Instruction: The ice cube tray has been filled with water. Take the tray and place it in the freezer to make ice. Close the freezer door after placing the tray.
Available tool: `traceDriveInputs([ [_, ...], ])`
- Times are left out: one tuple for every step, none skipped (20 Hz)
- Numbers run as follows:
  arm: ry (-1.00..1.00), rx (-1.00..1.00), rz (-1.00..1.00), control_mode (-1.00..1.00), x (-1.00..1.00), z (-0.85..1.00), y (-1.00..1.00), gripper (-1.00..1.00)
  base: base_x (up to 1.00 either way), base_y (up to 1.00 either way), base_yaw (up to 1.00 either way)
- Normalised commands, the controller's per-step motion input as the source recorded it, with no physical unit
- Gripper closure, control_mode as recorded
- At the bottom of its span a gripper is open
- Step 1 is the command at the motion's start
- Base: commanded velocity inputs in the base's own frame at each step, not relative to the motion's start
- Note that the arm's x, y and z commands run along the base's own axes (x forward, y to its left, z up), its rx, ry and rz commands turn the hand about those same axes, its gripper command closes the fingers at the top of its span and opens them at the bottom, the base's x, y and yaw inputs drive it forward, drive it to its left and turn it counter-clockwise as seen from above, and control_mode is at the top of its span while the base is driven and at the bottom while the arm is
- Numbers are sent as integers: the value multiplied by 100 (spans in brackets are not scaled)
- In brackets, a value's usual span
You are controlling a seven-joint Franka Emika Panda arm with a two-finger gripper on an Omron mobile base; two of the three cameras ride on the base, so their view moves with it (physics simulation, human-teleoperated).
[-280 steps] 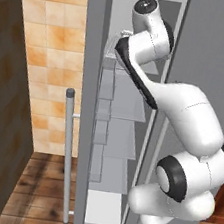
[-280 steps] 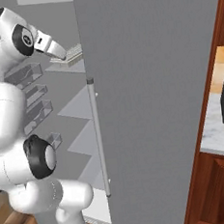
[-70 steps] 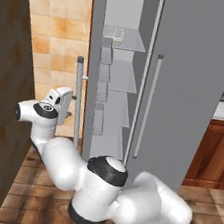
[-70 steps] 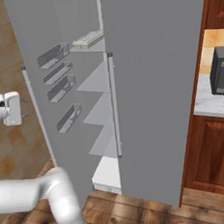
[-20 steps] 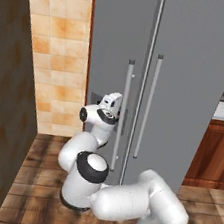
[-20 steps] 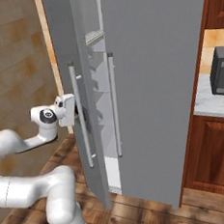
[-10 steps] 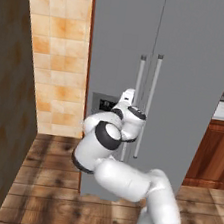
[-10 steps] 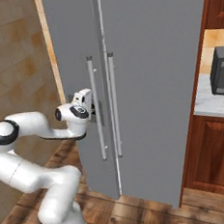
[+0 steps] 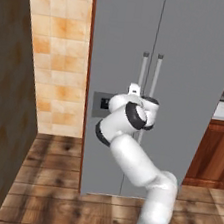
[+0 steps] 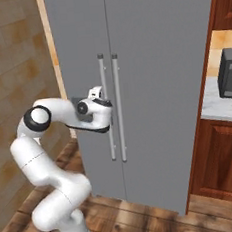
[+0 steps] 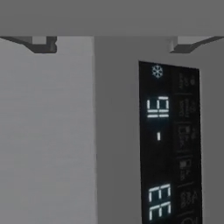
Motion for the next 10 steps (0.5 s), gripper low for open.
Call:
traceDriveInputs([
  [39,3,-32,-100,100,1,-6,-100,0,0,0],
  [44,4,-36,-100,100,4,0,-100,0,0,0],
  [48,5,-37,-100,100,7,0,-100,0,0,0],
  [50,5,-39,-100,100,11,0,-100,0,0,0],
  [51,5,-40,-100,100,14,0,-100,0,0,0],
  [53,5,-41,-100,100,16,0,-100,0,0,0],
  [54,5,-42,-100,100,16,0,-100,0,0,0],
  [51,6,-44,-100,100,14,0,-100,0,0,0],
  [48,5,-46,-100,99,9,0,-100,0,0,0],
  [46,5,-47,-100,99,5,0,-100,0,0,0],
])
